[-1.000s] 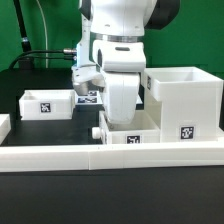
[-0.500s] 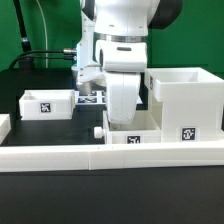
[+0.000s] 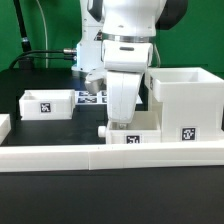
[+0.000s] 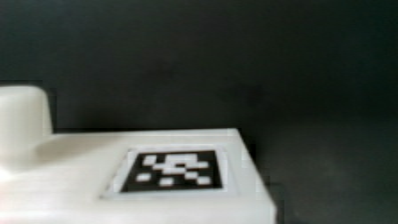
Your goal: Assemble drawer
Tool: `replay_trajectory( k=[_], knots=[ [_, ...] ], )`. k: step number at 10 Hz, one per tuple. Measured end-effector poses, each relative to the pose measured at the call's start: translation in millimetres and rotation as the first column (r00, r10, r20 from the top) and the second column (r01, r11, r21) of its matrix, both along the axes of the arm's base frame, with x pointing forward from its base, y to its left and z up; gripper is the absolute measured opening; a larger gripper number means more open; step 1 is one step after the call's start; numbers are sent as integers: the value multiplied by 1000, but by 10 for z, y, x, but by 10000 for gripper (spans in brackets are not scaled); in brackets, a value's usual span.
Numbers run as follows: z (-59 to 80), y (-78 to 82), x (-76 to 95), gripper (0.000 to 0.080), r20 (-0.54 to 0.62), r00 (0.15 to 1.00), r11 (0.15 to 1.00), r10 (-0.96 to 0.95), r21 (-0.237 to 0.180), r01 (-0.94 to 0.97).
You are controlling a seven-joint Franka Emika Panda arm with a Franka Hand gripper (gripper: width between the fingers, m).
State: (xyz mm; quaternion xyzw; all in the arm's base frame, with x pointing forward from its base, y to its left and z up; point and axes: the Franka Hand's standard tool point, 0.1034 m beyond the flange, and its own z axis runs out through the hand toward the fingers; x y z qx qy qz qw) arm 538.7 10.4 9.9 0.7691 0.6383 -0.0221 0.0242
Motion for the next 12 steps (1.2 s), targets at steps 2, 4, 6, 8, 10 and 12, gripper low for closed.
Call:
replay_trajectory(
  k=[2, 4, 6, 8, 10, 12],
  knots=[
    [-1, -11, -1, 42, 0, 1000, 1000, -2, 0, 2],
    [-1, -11, -2, 42, 0, 1000, 1000, -2, 0, 2],
    [-9, -14, -18, 42, 3, 999, 999, 45, -18, -45],
    [-10, -36, -19, 42, 2, 999, 999, 46, -21, -46],
    [-10, -40, -18, 42, 2, 999, 999, 46, -21, -46],
    [-11, -108, -18, 42, 2, 999, 998, 52, -20, -52]
  ],
)
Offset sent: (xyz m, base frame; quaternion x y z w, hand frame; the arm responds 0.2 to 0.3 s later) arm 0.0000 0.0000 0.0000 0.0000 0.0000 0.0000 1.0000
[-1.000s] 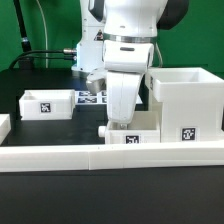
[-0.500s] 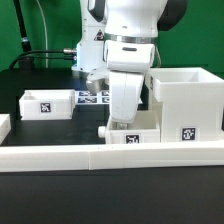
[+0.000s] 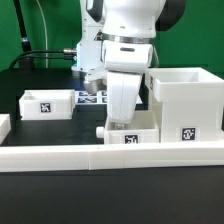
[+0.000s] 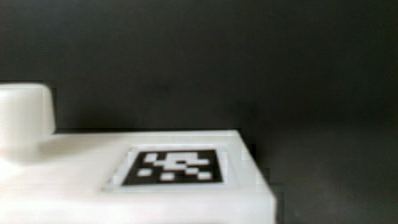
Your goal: Assemble drawer
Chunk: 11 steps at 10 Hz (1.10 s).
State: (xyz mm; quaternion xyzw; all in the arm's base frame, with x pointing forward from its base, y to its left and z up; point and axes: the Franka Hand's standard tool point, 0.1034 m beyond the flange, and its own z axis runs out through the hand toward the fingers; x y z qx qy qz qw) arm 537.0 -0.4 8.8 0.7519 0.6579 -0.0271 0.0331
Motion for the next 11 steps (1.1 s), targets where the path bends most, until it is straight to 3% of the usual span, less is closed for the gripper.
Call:
replay_trajectory(
  k=[2, 4, 11],
  knots=[
    [-1, -59, -12, 42, -2, 1000, 1000, 12, 0, -12],
    [13, -279, -7, 42, 5, 999, 999, 35, 18, -35],
    [13, -291, -12, 42, 0, 1000, 1000, 0, 17, 0]
  ],
)
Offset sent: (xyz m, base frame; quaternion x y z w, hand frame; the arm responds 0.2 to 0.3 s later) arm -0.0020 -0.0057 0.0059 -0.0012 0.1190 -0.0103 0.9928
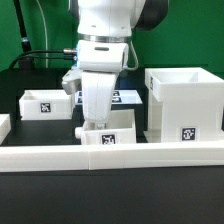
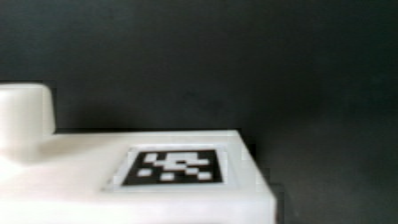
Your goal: Assemble drawer
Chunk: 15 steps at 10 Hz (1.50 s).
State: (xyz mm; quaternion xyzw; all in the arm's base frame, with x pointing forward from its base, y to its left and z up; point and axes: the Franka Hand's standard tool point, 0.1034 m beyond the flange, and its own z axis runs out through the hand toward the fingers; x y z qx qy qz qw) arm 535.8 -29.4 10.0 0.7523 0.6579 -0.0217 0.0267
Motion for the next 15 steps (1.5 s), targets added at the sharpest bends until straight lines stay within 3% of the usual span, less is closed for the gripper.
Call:
replay_trajectory(
  k=[2, 5, 6, 13, 15],
  knots=[
    [0, 46, -4, 42, -4, 1000, 1000, -22, -9, 22],
    [19, 307, -22, 42, -27, 998, 993, -59, -104, 56],
    [35, 294, -13, 42, -24, 997, 990, -73, -124, 69],
    [45, 249, -9, 42, -54, 998, 991, 11, -131, -18],
    [30, 285, 4, 42, -21, 1000, 993, 12, -116, -14]
  ],
)
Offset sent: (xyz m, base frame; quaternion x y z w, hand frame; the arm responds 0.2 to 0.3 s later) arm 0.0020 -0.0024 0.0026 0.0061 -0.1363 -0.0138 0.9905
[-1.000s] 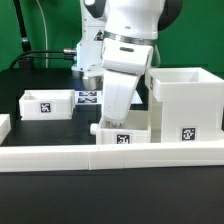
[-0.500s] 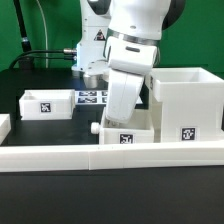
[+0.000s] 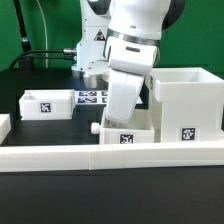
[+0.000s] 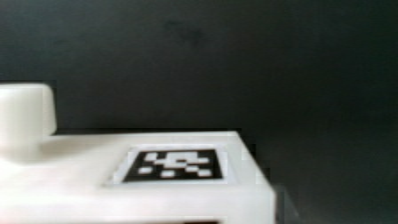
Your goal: Assemble drawer
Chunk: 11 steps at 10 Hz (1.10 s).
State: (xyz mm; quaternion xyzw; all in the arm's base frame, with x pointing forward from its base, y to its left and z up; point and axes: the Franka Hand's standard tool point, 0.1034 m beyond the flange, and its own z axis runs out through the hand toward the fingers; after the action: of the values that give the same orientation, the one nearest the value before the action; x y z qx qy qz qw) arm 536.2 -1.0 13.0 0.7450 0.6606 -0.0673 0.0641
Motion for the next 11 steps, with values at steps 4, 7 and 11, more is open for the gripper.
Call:
replay_trajectory(
  k=[4, 7, 11],
  knots=[
    [-12, -29, -4, 42, -16, 998, 998, 60, 2, -60],
    [-10, -23, -2, 42, -16, 997, 998, 70, 3, -70],
    [4, 44, 1, 42, -29, 995, 995, 100, 0, -100]
  ],
)
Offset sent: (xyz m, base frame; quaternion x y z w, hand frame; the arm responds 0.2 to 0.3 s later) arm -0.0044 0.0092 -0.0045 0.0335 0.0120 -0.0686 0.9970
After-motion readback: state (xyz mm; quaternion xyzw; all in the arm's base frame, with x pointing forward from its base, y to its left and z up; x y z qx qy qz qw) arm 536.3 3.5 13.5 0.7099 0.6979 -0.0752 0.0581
